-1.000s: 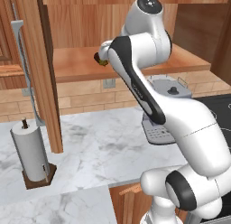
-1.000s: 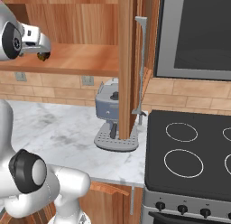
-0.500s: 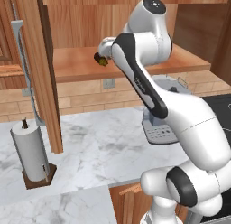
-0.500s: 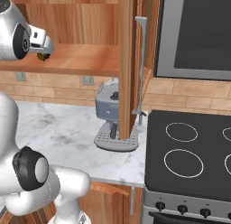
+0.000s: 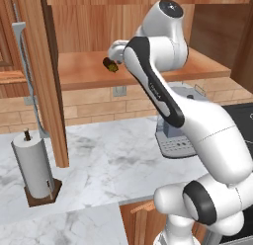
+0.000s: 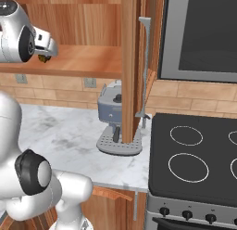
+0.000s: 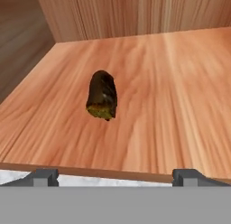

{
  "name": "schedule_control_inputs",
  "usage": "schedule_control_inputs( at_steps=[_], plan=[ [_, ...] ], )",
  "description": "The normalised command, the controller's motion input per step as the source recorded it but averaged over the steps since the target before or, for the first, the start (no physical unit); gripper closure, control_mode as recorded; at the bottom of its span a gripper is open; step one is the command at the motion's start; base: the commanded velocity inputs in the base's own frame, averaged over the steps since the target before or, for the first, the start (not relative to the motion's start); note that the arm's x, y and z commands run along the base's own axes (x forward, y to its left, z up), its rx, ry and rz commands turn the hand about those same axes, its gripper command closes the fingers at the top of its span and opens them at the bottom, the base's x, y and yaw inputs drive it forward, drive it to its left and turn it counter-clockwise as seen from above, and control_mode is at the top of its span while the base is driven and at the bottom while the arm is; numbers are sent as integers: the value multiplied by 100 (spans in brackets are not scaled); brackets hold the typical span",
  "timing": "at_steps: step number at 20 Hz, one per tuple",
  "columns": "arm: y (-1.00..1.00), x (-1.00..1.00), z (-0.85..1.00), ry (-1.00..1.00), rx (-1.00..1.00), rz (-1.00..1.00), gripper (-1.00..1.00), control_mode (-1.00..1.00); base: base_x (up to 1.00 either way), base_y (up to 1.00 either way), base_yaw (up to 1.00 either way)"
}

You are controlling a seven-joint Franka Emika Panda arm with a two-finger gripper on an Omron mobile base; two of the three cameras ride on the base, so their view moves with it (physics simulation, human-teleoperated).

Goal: Pick the sweet potatos from the cabinet and place them in one bowl. Pick the potato from the sink and place it in the other bowl.

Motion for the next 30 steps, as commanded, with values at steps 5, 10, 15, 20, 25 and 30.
schedule_control_inputs(
  at_steps=[5,10,15,20,25,30],
  plan=[
    [12,40,-6,0,0,0,-100,-100,0,0,0],
    [21,27,-1,0,1,0,-100,-100,0,0,0],
    [21,25,-2,-4,2,0,-100,-100,0,0,0],
    [12,37,-11,-12,2,0,-100,-100,0,0,0],
    [1,19,0,-4,0,1,-100,-100,0,0,0],
    [0,0,0,0,0,5,-100,-100,0,0,0]
  ],
)
